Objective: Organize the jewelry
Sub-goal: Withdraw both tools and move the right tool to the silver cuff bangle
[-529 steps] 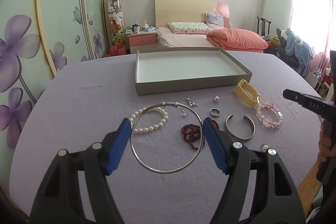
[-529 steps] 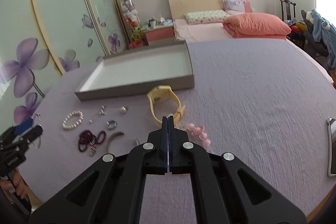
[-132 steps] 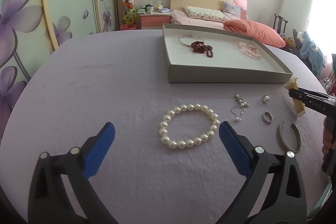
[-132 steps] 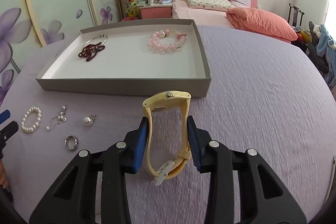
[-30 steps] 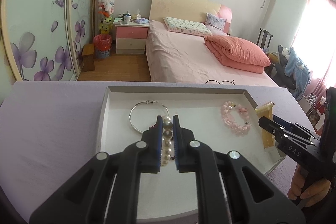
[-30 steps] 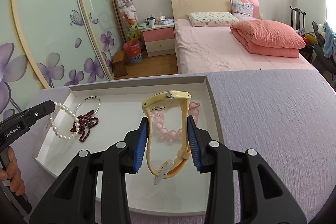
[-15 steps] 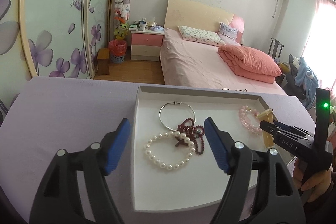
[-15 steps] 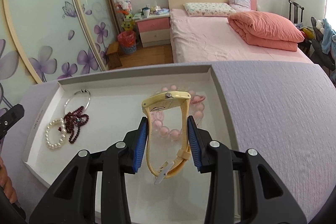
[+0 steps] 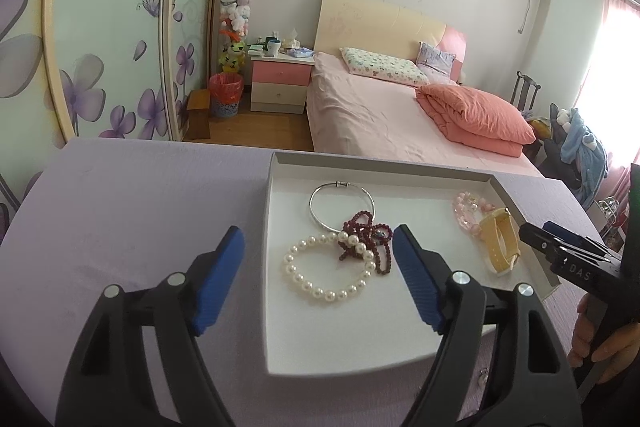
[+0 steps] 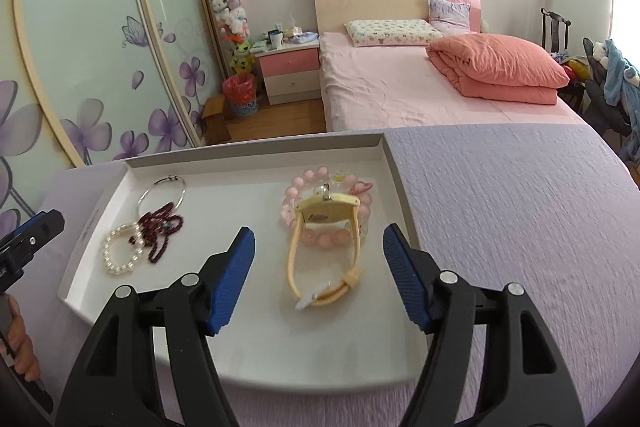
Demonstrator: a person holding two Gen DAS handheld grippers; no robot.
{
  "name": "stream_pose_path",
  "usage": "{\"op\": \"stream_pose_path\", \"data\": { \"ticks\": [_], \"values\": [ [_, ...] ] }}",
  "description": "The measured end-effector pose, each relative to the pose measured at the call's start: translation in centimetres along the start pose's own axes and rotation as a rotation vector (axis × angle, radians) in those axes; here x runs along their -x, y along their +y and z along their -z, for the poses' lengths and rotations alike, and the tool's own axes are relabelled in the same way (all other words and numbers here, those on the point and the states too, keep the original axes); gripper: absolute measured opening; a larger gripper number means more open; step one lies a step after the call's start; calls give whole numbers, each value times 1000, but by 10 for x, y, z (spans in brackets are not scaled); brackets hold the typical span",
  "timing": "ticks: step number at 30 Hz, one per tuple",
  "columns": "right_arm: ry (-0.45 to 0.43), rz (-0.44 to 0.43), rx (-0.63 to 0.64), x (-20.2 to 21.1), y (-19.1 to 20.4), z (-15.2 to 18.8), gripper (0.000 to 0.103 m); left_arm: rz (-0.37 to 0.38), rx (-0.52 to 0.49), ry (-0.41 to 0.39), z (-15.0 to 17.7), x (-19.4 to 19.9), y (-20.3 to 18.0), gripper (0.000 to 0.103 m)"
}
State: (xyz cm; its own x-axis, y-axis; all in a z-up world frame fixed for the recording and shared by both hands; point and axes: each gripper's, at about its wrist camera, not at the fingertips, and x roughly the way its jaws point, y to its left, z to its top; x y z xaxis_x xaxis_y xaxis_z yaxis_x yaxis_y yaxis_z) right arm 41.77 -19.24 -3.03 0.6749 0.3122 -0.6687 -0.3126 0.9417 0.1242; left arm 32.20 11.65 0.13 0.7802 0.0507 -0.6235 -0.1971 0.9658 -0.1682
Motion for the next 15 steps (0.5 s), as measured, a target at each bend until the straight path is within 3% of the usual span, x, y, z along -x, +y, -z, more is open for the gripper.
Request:
{"op": "stream_pose_path", "data": {
  "ticks": [15],
  "values": [
    [-21, -74, 6, 81, 20, 66, 72, 32, -5, -8, 55, 77, -1, 82]
  ]
}}
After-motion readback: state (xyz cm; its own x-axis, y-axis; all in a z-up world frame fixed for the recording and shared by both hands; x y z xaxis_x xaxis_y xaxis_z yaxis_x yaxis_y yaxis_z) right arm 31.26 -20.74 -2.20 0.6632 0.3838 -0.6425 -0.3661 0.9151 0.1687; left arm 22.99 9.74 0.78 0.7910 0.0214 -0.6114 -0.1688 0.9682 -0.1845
